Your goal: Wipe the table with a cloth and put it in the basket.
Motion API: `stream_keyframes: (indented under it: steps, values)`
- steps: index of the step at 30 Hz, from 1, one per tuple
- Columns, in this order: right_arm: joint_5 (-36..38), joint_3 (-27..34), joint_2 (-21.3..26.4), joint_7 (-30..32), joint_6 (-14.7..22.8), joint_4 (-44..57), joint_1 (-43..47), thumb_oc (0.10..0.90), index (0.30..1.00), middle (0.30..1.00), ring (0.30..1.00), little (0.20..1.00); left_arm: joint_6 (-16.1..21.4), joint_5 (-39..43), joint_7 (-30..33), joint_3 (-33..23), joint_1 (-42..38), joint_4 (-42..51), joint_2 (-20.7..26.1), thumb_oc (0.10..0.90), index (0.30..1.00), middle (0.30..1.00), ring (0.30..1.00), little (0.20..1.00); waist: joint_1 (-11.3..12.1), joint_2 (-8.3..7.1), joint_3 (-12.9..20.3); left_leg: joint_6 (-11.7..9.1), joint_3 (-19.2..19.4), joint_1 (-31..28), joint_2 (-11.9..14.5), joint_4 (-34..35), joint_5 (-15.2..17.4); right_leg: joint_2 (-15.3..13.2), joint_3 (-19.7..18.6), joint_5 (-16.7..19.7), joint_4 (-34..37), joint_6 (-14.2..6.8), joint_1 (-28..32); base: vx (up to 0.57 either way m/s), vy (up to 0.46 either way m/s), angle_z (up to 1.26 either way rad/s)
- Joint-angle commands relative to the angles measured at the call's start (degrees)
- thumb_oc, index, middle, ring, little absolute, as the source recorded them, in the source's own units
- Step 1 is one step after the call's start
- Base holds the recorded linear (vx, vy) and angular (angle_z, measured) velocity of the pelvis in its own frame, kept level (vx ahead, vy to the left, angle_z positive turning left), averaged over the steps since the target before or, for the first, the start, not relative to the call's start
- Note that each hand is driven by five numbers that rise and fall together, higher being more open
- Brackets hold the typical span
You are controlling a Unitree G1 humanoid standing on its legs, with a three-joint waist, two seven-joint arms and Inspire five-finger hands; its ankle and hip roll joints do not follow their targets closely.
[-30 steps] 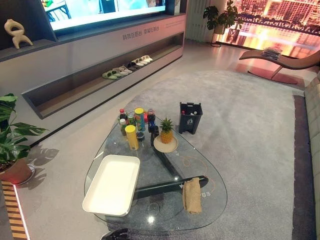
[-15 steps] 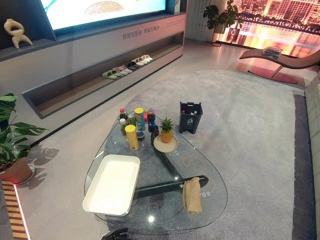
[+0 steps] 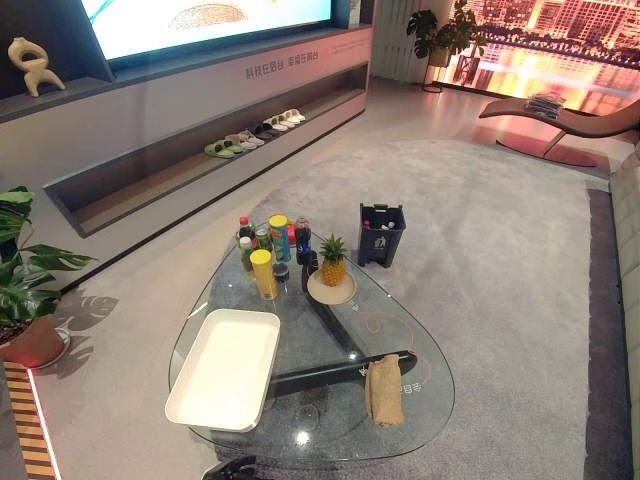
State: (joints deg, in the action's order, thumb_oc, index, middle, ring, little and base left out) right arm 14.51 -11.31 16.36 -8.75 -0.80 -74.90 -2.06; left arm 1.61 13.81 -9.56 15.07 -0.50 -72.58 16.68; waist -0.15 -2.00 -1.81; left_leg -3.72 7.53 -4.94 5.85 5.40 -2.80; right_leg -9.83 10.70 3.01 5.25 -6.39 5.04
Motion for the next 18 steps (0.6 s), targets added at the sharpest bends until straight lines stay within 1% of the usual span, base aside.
stream_keyframes:
  steps: [1, 5, 10, 16, 17, 18]
  values:
    - [-0.25, -2.91, -1.76, -2.97, -0.17, -2.27, 4.15, 0.8, 0.9, 0.9, 0.9, 0.9, 1.25, -0.72, -0.77, 1.44, -4.64, -3.37, -1.53, 0.8, 0.9, 0.9, 0.9, 0.9, 0.8, 1.37, -2.58, 1.61, -3.89, 0.29, 0.05, -0.4, 1.7, -0.82, 0.48, -0.88, -3.16, -0.61, 0.56, 0.0, 0.0, 0.0]
    - [0.48, -2.96, -1.65, -2.86, -0.18, -2.17, 4.56, 0.8, 0.9, 0.9, 0.9, 0.9, 1.59, -0.42, -0.28, 1.04, -4.99, -3.59, -1.54, 0.8, 0.9, 0.9, 0.9, 0.9, 0.82, 1.38, -2.75, 1.91, -4.1, -0.2, 0.0, -0.4, 1.72, -0.73, 0.05, -1.43, -4.39, -0.43, 0.31, 0.0, 0.0, 0.0]
    - [0.74, -2.67, -0.92, -2.8, -0.93, -1.72, 4.45, 0.8, 0.9, 0.9, 0.9, 0.9, 1.73, -0.09, 0.12, 0.31, -4.53, -3.36, -1.17, 0.8, 0.9, 0.9, 0.9, 0.9, 0.64, 1.53, -3.16, 1.96, -4.41, -0.57, -0.1, -0.4, 1.72, -0.69, -0.63, -1.22, -4.21, -0.41, 0.43, 0.04, -0.001, 0.0]
    - [1.17, -2.82, 0.2, -2.7, -1.56, -1.8, 5.17, 0.8, 0.9, 0.9, 0.9, 0.9, 1.21, 2.45, 0.32, 0.92, -5.73, -2.23, -0.79, 0.8, 0.9, 0.9, 0.9, 0.9, 0.36, 2.23, -4.82, 1.57, -4.44, 2.17, -0.24, -0.4, 0.96, -0.77, -1.06, 0.33, -2.95, -0.73, -1.87, -0.02, 0.003, 0.0]
    - [1.47, -3.05, 0.08, -2.18, -1.58, -1.89, 5.66, 0.8, 0.9, 0.9, 0.9, 0.9, 1.48, 3.09, 0.86, 1.19, -6.68, -2.12, -1.18, 0.8, 0.9, 0.9, 0.9, 0.9, 0.47, 2.41, -5.99, 1.41, -4.59, 3.85, -0.35, -0.4, 0.34, -0.97, -0.92, 1.6, -1.8, -0.91, -3.07, -0.09, 0.003, -0.01]
    - [1.44, -3.14, 0.11, -2.03, -1.8, -1.88, 5.85, 0.8, 0.9, 0.9, 0.9, 0.9, 1.47, 3.36, 1.01, 1.12, -6.98, -2.06, -1.24, 0.8, 0.9, 0.9, 0.9, 0.9, 0.52, 2.48, -6.44, 1.33, -4.66, 4.45, -0.41, -0.4, 0.13, -1.06, -0.82, 2.05, -1.36, -0.98, -3.47, -0.1, 0.002, 0.0]
